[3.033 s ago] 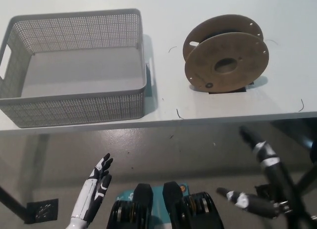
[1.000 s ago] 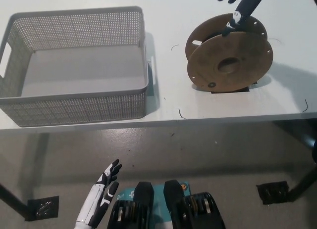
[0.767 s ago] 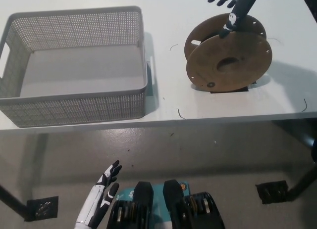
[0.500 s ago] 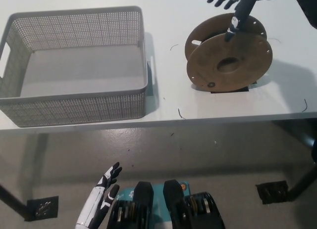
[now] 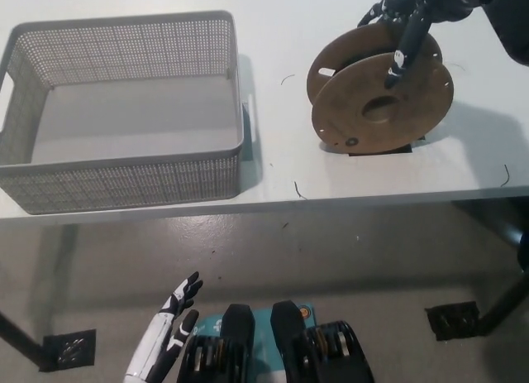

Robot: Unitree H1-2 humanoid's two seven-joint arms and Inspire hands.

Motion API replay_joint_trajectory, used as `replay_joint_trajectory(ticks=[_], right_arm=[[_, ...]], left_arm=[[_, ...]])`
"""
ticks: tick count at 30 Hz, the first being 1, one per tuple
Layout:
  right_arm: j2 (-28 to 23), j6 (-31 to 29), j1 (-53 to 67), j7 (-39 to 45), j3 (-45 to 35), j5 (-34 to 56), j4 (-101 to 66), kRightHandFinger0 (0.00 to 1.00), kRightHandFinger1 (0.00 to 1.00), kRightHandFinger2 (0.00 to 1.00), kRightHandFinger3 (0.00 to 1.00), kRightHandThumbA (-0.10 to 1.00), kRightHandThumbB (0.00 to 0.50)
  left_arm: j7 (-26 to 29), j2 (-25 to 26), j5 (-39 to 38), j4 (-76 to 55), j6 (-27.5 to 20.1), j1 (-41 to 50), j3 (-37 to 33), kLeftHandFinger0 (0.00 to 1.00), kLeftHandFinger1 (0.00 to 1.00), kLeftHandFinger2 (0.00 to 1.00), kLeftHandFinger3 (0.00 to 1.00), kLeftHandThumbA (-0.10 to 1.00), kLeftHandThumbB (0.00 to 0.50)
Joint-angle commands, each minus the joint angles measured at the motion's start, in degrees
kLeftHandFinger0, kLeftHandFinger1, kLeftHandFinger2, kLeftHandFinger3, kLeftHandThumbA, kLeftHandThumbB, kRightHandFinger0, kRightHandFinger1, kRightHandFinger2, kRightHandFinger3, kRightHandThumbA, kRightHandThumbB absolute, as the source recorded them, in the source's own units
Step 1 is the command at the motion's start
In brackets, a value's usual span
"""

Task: Use the right hand to pick up a 3d printing filament and place it into a container on the left side

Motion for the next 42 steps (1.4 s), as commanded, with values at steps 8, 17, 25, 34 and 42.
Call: replay_joint_trajectory(ticks=[8, 17, 25, 34, 42], right_arm=[[4.8, -1.6, 5.3, -11.4, -3.4, -0.2, 3.2, 1.0, 1.0, 1.0, 1.0, 0.85, 0.415], [5.0, -7.0, 6.4, -27.2, -4.1, -3.5, 2.4, 0.04, 0.29, 0.57, 0.6, -0.1, 0.16], [2.3, -6.2, 6.5, -29.3, -10.6, 0.3, 3.7, 0.1, 0.49, 0.79, 0.83, -0.1, 0.175], [-0.1, -0.2, 7.5, -32.5, -26.7, 10.9, 4.5, 0.07, 0.62, 1.0, 1.0, -0.1, 0.174], [-2.9, 4.5, 9.3, -31.9, -51.7, 28.1, 5.5, 0.0, 0.43, 0.89, 1.0, -0.1, 0.14]], left_arm=[[-0.1, 0.9, 0.3, -1.1, -2.4, -0.6, -0.5, 1.0, 1.0, 1.0, 1.0, 1.0, 0.425], [-0.5, 1.1, -0.5, -0.2, -2.4, -2.4, -0.3, 1.0, 1.0, 1.0, 1.0, 1.0, 0.434], [-0.4, 1.3, 0.1, -0.2, -2.4, -2.8, -0.4, 1.0, 1.0, 1.0, 1.0, 1.0, 0.428], [-0.9, 1.3, 0.0, -0.1, -2.4, -2.9, -0.5, 1.0, 1.0, 1.0, 1.0, 1.0, 0.431], [-0.8, 1.4, 0.0, 0.2, -2.4, -2.8, -0.5, 1.0, 1.0, 1.0, 1.0, 1.0, 0.429]])
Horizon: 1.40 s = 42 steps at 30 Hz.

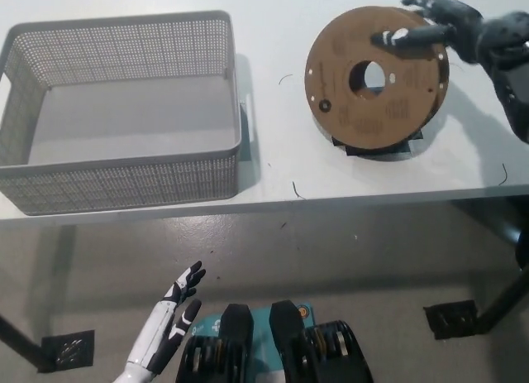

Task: Use the right hand to pick up a 3d printing filament and place it into a container on the left side

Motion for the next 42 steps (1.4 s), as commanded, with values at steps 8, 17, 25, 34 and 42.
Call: replay_joint_trajectory(ticks=[8, 17, 25, 34, 42], right_arm=[[-2.4, 7.3, -0.1, -2.1, -33.2, 28.7, 1.2, 0.0, 0.05, 0.53, 0.96, -0.1, 0.139], [1.1, 7.3, 2.8, -2.8, -44.2, 32.8, 1.7, 0.0, 0.11, 0.6, 0.83, -0.1, 0.142], [4.4, 9.9, 2.7, -1.8, -54.2, 38.2, 1.8, 0.0, 0.16, 0.66, 0.99, -0.1, 0.166], [7.0, 9.2, -1.4, -0.4, -51.4, 35.1, 0.9, 0.0, 0.09, 0.55, 0.91, -0.1, 0.12], [9.2, 8.2, -7.2, -2.9, -45.6, 32.8, 0.0, 0.0, 0.05, 0.62, 1.0, -0.1, 0.134]], left_arm=[[-0.2, 0.7, 0.4, -0.5, -2.5, -0.2, 0.1, 1.0, 1.0, 1.0, 1.0, 1.0, 0.419], [-0.1, 0.6, 0.7, -0.6, -2.5, 0.1, -0.1, 1.0, 1.0, 1.0, 1.0, 1.0, 0.406], [0.0, 0.5, 1.3, -0.8, -2.5, 0.7, -0.1, 1.0, 1.0, 1.0, 1.0, 1.0, 0.406], [-0.2, 0.6, 1.2, -0.8, -2.5, 0.8, -0.1, 1.0, 1.0, 1.0, 1.0, 1.0, 0.384], [-0.4, 0.4, 1.2, -0.7, -2.5, 1.1, -0.5, 1.0, 1.0, 1.0, 1.0, 1.0, 0.374]])
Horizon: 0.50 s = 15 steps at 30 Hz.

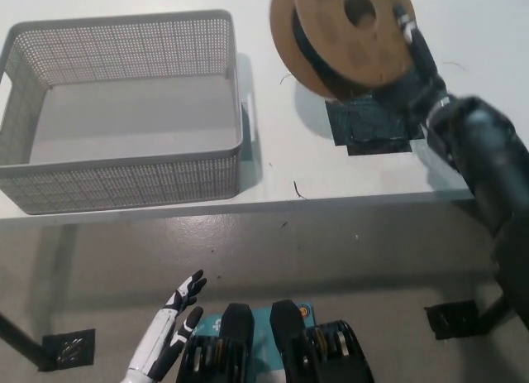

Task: Use the right hand to pick up a 3d printing filament and place it into a container on the left side

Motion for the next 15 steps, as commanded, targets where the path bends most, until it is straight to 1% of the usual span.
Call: replay_joint_trajectory(ticks=[1, 2, 3, 4, 6, 7, 8, 9, 10, 11, 12, 13, 14, 15], right_arm=[[1.2, -1.3, -10.3, -0.2, 3.1, 3.4, -2.9, 0.01, 0.12, 0.68, 1.0, -0.1, 0.136], [1.6, -1.6, -11.2, 0.7, 5.4, 1.8, -3.1, 0.0, 0.06, 0.61, 0.97, -0.1, 0.092], [2.0, -1.3, -12.2, 0.7, 6.6, 1.3, -3.0, 0.0, 0.07, 0.62, 1.0, -0.1, 0.106], [2.1, -1.2, -12.6, 0.6, 7.2, 1.5, -3.0, 0.0, 0.07, 0.62, 1.0, -0.1, 0.098], [2.8, -2.8, -13.7, 1.1, 10.8, -0.3, -3.3, 0.0, 0.06, 0.6, 1.0, -0.1, 0.096], [3.0, -3.0, -14.3, 1.2, 12.1, -0.5, -3.3, 0.0, 0.05, 0.57, 1.0, -0.1, 0.089], [3.4, -2.5, -15.1, 0.7, 13.3, -0.6, -3.2, 0.0, 0.03, 0.54, 0.77, -0.1, 0.109], [3.7, -2.3, -15.6, 0.2, 13.8, -0.1, -3.0, 0.0, 0.02, 0.53, 1.0, -0.1, 0.102], [4.1, -1.9, -16.3, -0.1, 13.9, 0.8, -2.9, 0.0, 0.01, 0.53, 1.0, -0.1, 0.085], [4.5, -2.2, -16.7, 0.3, 15.2, 0.6, -2.9, 0.0, 0.01, 0.52, 0.97, -0.1, 0.085], [4.8, -2.0, -17.0, -0.1, 15.6, 0.6, -2.8, 0.0, 0.01, 0.53, 1.0, -0.1, 0.088], [5.2, -1.6, -17.4, -0.9, 15.8, 1.1, -2.6, 0.0, 0.0, 0.53, 1.0, -0.1, 0.085], [6.1, -1.7, -17.7, -2.0, 15.7, 1.7, -2.4, 0.0, 0.0, 0.53, 1.0, -0.1, 0.103], [6.6, -1.8, -17.9, -2.5, 15.7, 2.1, -2.4, 0.0, 0.0, 0.53, 1.0, -0.1, 0.106]], left_arm=[[-0.1, 0.5, 0.2, -1.6, -2.5, 0.5, -0.4, 1.0, 1.0, 1.0, 1.0, 1.0, 0.374], [-0.2, 0.4, 0.0, -1.6, -2.5, 0.5, -0.4, 1.0, 1.0, 1.0, 1.0, 1.0, 0.372], [-0.3, 0.5, -0.1, -1.7, -2.5, 0.5, -0.3, 1.0, 1.0, 1.0, 1.0, 1.0, 0.375], [-0.3, 0.6, 0.0, -1.7, -2.5, 0.5, -0.3, 1.0, 1.0, 1.0, 1.0, 1.0, 0.369], [-0.2, 0.5, 0.5, -1.7, -2.5, 0.6, -0.3, 1.0, 1.0, 1.0, 1.0, 1.0, 0.372], [-0.3, 0.4, 0.5, -1.8, -2.5, 0.7, -0.3, 1.0, 1.0, 1.0, 1.0, 1.0, 0.374], [-0.3, 0.4, 0.4, -1.8, -2.5, 0.8, -0.4, 1.0, 1.0, 1.0, 1.0, 1.0, 0.379], [-0.3, 0.5, 0.4, -1.6, -2.5, 0.7, -0.5, 1.0, 1.0, 1.0, 1.0, 1.0, 0.38], [-0.3, 0.5, 0.4, -1.6, -2.5, 0.7, -0.5, 1.0, 1.0, 1.0, 1.0, 1.0, 0.384], [-0.3, 0.5, 0.4, -1.6, -2.5, 0.7, -0.6, 1.0, 1.0, 1.0, 1.0, 1.0, 0.385], [-0.3, 0.6, 0.4, -1.7, -2.5, 0.7, -0.6, 1.0, 1.0, 1.0, 1.0, 1.0, 0.378], [-0.4, 0.6, 0.5, -1.9, -2.5, 0.8, -0.6, 1.0, 1.0, 1.0, 1.0, 1.0, 0.375], [-0.5, 0.6, 0.3, -2.0, -2.5, 0.9, -0.7, 1.0, 1.0, 1.0, 1.0, 1.0, 0.372], [-0.5, 0.6, 0.3, -2.0, -2.5, 1.0, -0.7, 1.0, 1.0, 1.0, 1.0, 1.0, 0.373]])
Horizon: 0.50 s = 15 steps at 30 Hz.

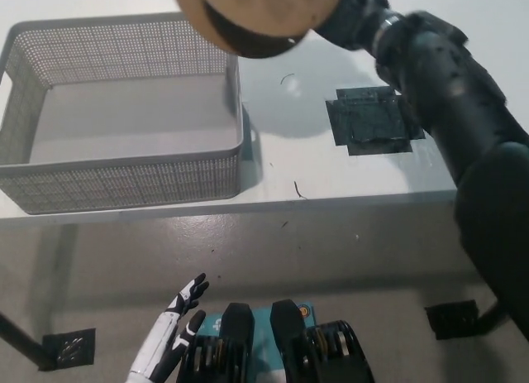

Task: Use the right hand to pick up a 3d printing filament and place it into a container on the left side

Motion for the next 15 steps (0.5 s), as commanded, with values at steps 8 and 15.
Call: replay_joint_trajectory(ticks=[8, 15], right_arm=[[6.9, -6.7, -7.8, -7.4, 6.3, -0.2, -1.7, 0.0, 0.18, 0.81, 1.0, -0.1, 0.072], [11.4, -8.1, -8.1, -7.9, 14.5, -4.6, -1.5, 0.88, 1.0, 1.0, 1.0, 0.29, 0.356]], left_arm=[[-1.2, 0.7, -0.3, -2.1, -2.3, 0.5, -0.4, 1.0, 1.0, 1.0, 1.0, 1.0, 0.377], [-2.0, 0.9, -0.2, -2.5, -1.8, -0.5, -0.6, 1.0, 1.0, 1.0, 1.0, 1.0, 0.362]])
